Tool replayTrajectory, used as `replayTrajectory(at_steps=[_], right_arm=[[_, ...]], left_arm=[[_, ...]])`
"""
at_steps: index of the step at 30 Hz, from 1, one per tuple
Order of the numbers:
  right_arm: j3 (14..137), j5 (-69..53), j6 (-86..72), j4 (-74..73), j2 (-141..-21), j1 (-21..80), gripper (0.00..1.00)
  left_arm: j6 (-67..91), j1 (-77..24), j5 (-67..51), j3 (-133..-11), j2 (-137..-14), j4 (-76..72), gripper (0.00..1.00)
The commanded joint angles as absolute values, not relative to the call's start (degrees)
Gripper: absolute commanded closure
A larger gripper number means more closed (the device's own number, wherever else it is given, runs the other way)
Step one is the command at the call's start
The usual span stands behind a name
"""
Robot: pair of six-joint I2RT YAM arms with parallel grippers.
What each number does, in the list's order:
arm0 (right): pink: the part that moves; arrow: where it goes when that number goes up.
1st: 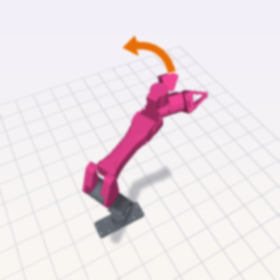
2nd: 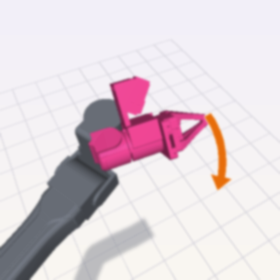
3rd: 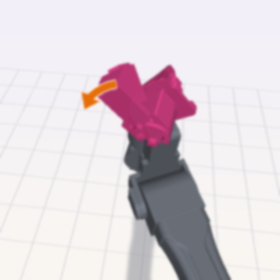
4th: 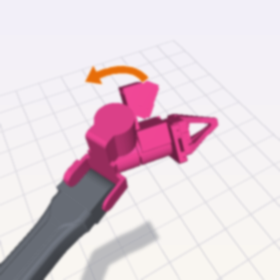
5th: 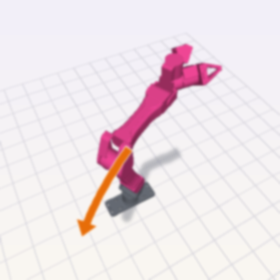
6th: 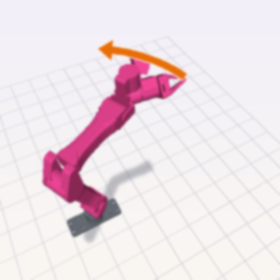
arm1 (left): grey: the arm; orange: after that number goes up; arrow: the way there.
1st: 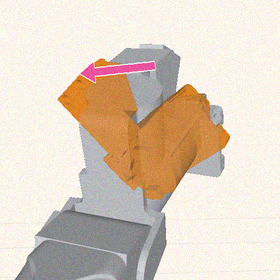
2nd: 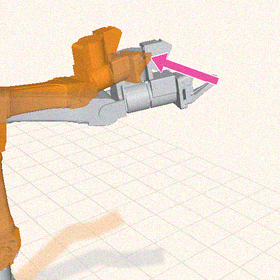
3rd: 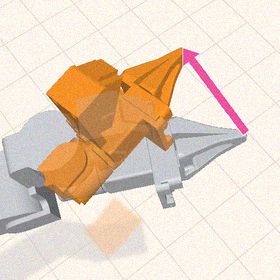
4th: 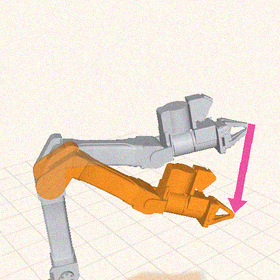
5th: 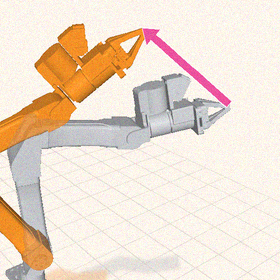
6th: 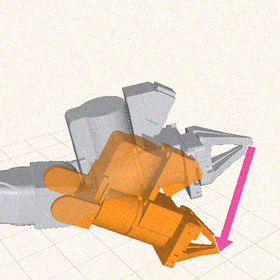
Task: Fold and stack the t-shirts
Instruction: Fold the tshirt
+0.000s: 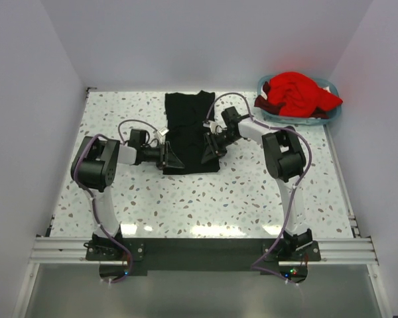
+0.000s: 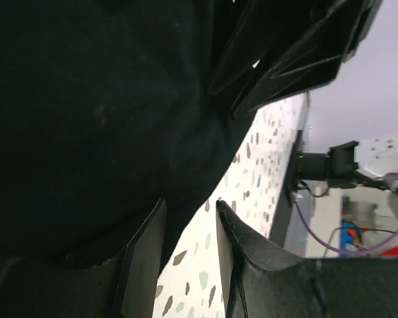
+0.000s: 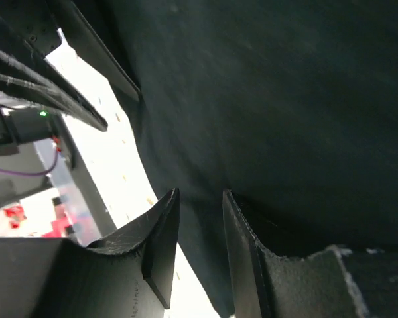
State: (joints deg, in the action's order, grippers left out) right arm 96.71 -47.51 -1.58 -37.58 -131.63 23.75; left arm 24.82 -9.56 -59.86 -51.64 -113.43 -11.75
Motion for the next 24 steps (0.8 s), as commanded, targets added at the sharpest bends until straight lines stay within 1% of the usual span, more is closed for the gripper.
replayTrajectory(at_steps=[1, 4, 8, 13, 15, 21, 24], right_arm=[[93.44, -44.48, -3.08, -36.74, -132.62, 21.19, 0.62], [91.94, -43.42, -3.08, -37.79, -133.94, 19.60, 0.62], [89.56, -41.93, -0.27, -40.07, -131.58, 18.99, 0.62], [85.88, -44.21, 4.30, -41.84, -120.88, 19.33, 0.61], [84.91, -45.43, 3.87, -41.40, -119.36, 19.69, 0.61], [80.07, -43.60, 4.21, -39.99, -121.37, 21.36, 0.62], [78.93, -40.09, 5.45, -38.94, -122.96, 21.36, 0.62]], left_arm=[[25.67, -7.21, -58.80, -51.33, -116.01, -12.22, 0.58], [24.79, -5.80, -58.80, -49.66, -116.81, -10.99, 0.58], [24.87, -4.57, -60.03, -47.90, -115.58, -10.37, 0.58], [23.20, -3.96, -61.79, -46.50, -110.93, -9.67, 0.56], [23.29, -3.96, -62.22, -45.71, -109.61, -10.81, 0.56], [25.13, -3.87, -60.30, -42.64, -110.22, -11.60, 0.58], [24.96, -3.87, -58.80, -41.57, -110.04, -10.90, 0.58]])
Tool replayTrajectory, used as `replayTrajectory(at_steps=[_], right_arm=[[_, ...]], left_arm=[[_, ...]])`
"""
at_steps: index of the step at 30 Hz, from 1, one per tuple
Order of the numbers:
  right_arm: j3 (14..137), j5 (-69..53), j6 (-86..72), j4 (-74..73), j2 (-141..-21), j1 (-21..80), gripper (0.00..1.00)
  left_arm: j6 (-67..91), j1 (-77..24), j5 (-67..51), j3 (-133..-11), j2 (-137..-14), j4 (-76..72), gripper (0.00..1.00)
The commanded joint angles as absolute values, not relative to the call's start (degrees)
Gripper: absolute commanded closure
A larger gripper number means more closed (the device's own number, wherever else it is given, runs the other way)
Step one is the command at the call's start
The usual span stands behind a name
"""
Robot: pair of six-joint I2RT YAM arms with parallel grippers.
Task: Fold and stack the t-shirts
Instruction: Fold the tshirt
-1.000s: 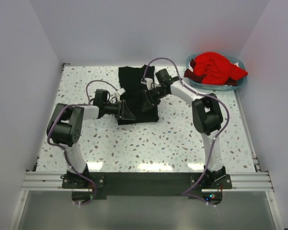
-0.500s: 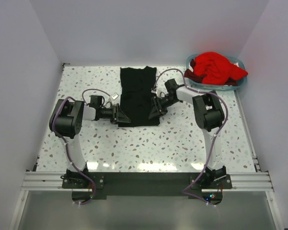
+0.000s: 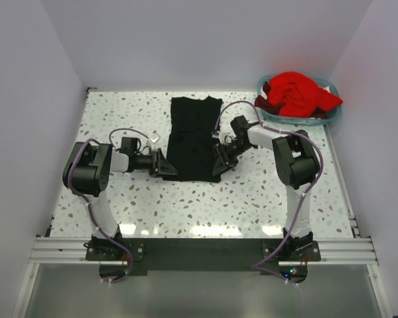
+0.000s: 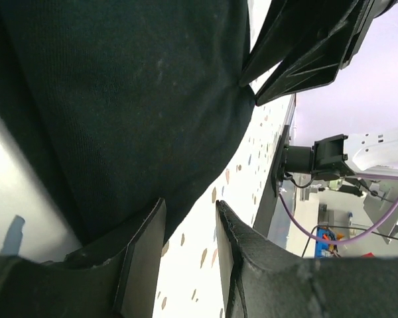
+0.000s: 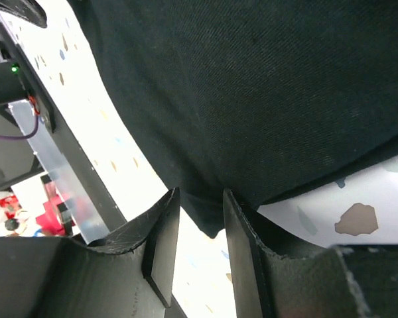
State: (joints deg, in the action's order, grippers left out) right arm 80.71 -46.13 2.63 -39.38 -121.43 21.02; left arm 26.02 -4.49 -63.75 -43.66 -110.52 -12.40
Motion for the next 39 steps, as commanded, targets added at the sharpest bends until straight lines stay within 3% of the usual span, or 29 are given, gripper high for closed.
replayTrajectory(at_steps=[1, 7, 13, 17, 20, 27, 39], right_arm=[[78.75, -37.38, 6.32, -38.85, -123.48, 21.44, 0.62], [82.34, -30.59, 13.42, -43.58, -119.28, 20.65, 0.68], [83.24, -31.12, 23.53, -45.44, -103.22, 21.00, 0.54], [77.89, -26.20, 32.32, -39.41, -97.31, 23.63, 0.46], [69.89, -22.86, 39.44, -31.68, -93.00, 27.15, 0.44], [57.23, -20.74, 49.38, -18.64, -91.14, 34.09, 0.39], [56.34, -17.93, 57.13, -17.05, -98.43, 34.89, 0.49]], left_arm=[[24.96, -3.69, -58.36, -41.31, -109.87, -10.72, 0.59], [18.12, -3.08, -62.56, -44.64, -102.85, -5.89, 0.57], [-17.61, -3.16, -59.53, -54.39, -90.98, 20.86, 0.52], [-44.23, -6.32, -52.31, -53.89, -84.92, 26.89, 0.50], [-55.07, -10.80, -47.12, -47.76, -79.57, 22.78, 0.50], [-65.21, -19.59, -40.26, -37.09, -75.76, 10.73, 0.48], [-70.93, -22.94, -35.69, -36.47, -85.69, 9.93, 0.50]])
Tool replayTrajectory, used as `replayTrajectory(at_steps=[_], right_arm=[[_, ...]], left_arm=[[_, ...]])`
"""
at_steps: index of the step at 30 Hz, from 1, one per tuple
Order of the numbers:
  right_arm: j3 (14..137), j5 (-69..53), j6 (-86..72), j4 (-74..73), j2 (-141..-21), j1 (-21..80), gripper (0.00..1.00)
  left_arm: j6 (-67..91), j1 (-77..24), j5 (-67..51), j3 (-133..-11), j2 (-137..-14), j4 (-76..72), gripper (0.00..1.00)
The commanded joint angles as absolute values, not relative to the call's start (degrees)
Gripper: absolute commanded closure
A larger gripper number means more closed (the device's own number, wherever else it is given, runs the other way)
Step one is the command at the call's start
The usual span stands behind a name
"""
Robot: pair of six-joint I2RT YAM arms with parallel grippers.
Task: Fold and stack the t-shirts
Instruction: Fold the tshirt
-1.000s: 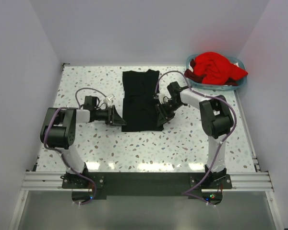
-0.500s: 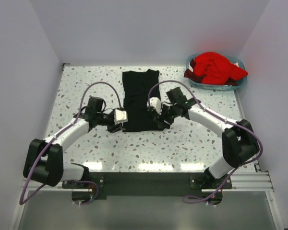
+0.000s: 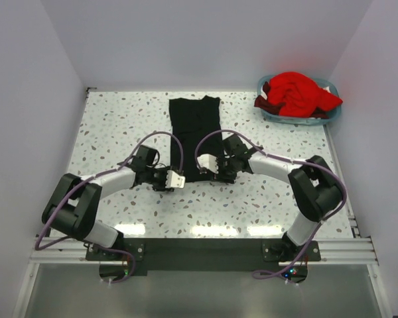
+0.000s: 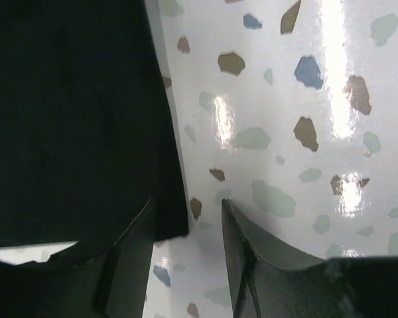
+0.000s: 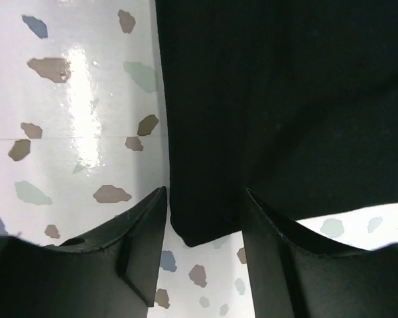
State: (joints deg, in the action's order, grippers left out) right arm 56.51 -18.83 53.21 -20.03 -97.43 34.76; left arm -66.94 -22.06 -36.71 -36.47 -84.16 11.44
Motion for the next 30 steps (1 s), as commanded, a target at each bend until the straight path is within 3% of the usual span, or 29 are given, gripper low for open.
replayTrajectory(at_steps=[1, 4, 9, 11, 13, 30], right_arm=[[56.34, -17.84, 57.39, -17.31, -98.87, 34.89, 0.51], [55.55, -17.40, 58.36, -17.40, -99.14, 34.89, 0.62], [55.37, -15.74, 57.49, -16.52, -99.05, 34.89, 0.94], [56.25, -15.91, 57.22, -18.10, -98.62, 34.81, 1.00], [57.04, -16.17, 56.78, -18.98, -97.91, 34.89, 1.00], [72.95, -20.74, 53.26, -35.68, -89.30, 30.76, 1.00]], left_arm=[[-71.01, -23.11, -35.51, -37.08, -86.39, 10.80, 0.51], [-71.89, -24.43, -34.19, -38.93, -88.76, 13.53, 0.56], [-67.95, -25.05, -31.13, -41.31, -91.23, 13.89, 0.84], [-66.98, -24.96, -30.50, -42.19, -91.93, 14.41, 0.95], [-65.49, -24.96, -30.41, -42.88, -91.50, 14.76, 1.00], [-58.45, -21.09, -40.78, -58.97, -78.93, 31.54, 1.00]])
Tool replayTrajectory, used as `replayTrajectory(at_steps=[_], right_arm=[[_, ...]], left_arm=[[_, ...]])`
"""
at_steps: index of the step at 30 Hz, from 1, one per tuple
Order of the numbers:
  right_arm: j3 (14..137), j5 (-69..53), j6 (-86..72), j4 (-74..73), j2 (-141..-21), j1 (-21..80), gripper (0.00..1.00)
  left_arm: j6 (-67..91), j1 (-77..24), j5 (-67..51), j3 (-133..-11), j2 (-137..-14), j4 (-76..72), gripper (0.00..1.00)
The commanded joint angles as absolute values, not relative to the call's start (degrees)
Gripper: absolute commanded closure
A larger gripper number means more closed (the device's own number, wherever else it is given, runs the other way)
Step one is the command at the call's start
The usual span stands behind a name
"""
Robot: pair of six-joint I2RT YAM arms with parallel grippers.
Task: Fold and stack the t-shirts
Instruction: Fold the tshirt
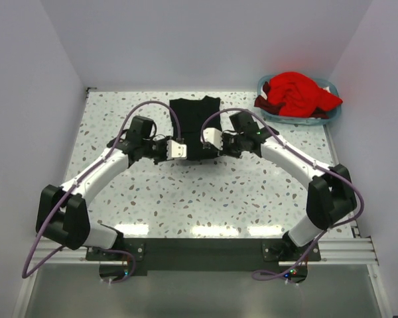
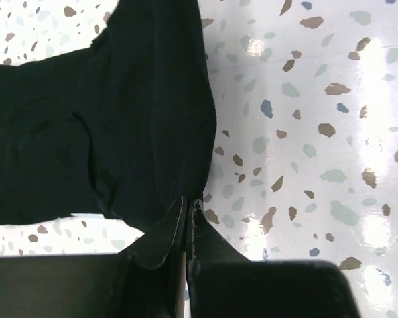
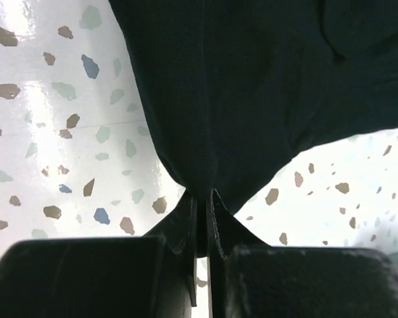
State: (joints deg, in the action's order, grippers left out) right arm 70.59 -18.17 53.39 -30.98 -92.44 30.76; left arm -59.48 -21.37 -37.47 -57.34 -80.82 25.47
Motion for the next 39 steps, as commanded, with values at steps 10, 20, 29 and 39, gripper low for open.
replayTrajectory(at_steps=[10, 20, 29, 39], right_arm=[[65.31, -25.92, 52.74, -49.27, -74.81, 34.45, 1.00], [70.40, -27.77, 51.32, -58.71, -71.97, 35.07, 1.00], [82.76, -32.52, 55.80, -53.78, -96.65, 24.80, 1.00], [95.62, -33.83, 50.81, -52.74, -118.63, 22.76, 1.00]], left_arm=[[-63.03, -26.71, -48.68, -57.66, -68.58, 53.33, 1.00], [-51.25, -27.78, -50.72, -64.42, -66.52, 55.73, 1.00], [-51.07, -19.87, -48.26, -70.21, -86.64, 45.09, 1.00], [-42.80, -16.61, -43.07, -75.85, -106.24, 32.70, 1.00]])
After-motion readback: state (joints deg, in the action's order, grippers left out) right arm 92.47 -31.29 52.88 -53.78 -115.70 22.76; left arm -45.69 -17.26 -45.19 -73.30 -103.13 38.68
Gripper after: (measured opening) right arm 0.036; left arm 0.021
